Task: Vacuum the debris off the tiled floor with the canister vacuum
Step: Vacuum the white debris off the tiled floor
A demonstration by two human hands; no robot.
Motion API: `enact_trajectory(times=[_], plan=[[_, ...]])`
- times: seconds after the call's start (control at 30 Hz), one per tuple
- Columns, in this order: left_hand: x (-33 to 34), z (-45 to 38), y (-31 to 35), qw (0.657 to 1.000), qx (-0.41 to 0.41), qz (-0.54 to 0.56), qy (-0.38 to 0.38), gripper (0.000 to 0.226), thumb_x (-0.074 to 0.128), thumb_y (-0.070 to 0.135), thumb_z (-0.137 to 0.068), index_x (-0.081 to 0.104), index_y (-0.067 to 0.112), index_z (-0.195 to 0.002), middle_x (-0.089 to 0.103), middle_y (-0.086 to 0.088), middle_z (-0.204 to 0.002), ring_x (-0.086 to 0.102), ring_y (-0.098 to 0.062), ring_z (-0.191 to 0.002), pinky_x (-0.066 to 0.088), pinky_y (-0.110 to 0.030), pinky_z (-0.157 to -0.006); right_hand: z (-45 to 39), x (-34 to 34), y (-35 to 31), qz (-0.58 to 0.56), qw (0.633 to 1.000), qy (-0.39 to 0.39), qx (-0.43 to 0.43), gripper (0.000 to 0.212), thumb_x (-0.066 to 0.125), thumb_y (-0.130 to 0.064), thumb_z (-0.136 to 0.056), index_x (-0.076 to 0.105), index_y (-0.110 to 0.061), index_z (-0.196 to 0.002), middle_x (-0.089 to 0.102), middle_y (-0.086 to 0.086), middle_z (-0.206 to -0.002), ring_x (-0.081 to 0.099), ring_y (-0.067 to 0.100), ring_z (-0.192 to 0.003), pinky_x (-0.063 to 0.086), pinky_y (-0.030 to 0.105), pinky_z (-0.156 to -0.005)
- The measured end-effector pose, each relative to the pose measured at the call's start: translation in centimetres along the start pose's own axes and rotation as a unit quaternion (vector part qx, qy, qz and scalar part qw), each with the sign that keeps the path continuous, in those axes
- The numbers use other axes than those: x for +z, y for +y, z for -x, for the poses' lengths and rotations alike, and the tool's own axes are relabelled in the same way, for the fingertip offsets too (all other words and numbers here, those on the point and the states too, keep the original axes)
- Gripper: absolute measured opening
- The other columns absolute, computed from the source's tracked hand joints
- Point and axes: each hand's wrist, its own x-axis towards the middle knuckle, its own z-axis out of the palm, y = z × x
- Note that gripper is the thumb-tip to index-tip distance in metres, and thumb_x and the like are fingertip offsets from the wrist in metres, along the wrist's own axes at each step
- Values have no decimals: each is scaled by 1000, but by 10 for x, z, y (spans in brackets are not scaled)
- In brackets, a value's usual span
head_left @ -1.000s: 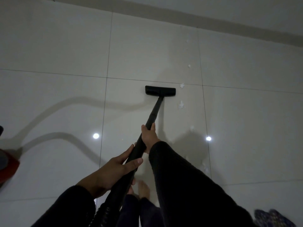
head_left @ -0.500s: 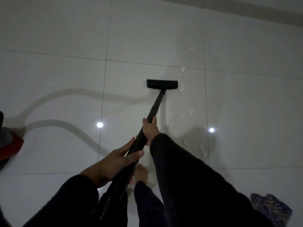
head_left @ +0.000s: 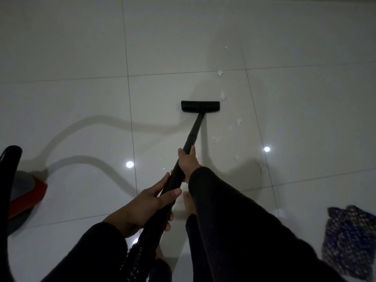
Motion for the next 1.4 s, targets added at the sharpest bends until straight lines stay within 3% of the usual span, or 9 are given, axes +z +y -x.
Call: enact_trajectory(times=[0.37, 0.63, 0.87, 1.03, 1.23, 1.4], plan=[[-9, 14, -36, 1000, 4, 7, -11, 75, 60, 35, -87, 15, 43, -146, 60, -14, -75, 62, -20, -52, 53, -28, -54, 13, 12, 33, -24, 1000, 14, -7, 70, 41, -42, -98, -6, -48, -150, 46, 8, -126, 57, 37, -112, 51, 57, -94], [12, -1, -41, 999, -10, 36, -1, 74, 58, 35, -87, 13, 46, -145, 60, -12, -74, 61, -15, -48, 51, -24, -47, 0, -2, 40, 25, 1000, 8, 6, 72, 41, -42, -95, -6, -48, -150, 46, 10, -136, 55, 37, -115, 49, 57, -96], [27, 8, -42, 999, -12, 31, -6, 74, 58, 31, -88, 15, 41, -147, 58, -11, -76, 60, -13, -47, 51, -24, -48, 10, -16, 52, 5, 1000, 15, 3, 72, 40, -41, -97, -8, -47, -150, 49, 8, -128, 56, 35, -112, 49, 55, -98], [31, 28, -61, 1000, -12, -4, -24, 73, 57, 30, -88, 14, 41, -147, 58, -11, -76, 60, -12, -48, 52, -26, -51, 32, -14, 80, -20, 999, 30, 1, 71, 40, -40, -97, -7, -46, -150, 48, 8, -125, 57, 36, -111, 49, 56, -97], [28, 54, -113, 998, -32, -39, -40, 75, 60, 38, -85, 16, 47, -145, 65, -10, -64, 62, -23, -54, 54, -30, -55, 60, -3, 135, -65, 997, 39, 10, 71, 40, -37, -99, -7, -44, -151, 42, 10, -143, 53, 37, -118, 45, 55, -102], [21, 75, -148, 996, -49, -65, -48, 77, 61, 39, -84, 15, 45, -146, 66, -9, -63, 63, -23, -55, 55, -30, -57, 81, 14, 174, -85, 995, 44, 24, 70, 40, -37, -99, -7, -45, -151, 43, 10, -140, 54, 37, -117, 47, 57, -99]])
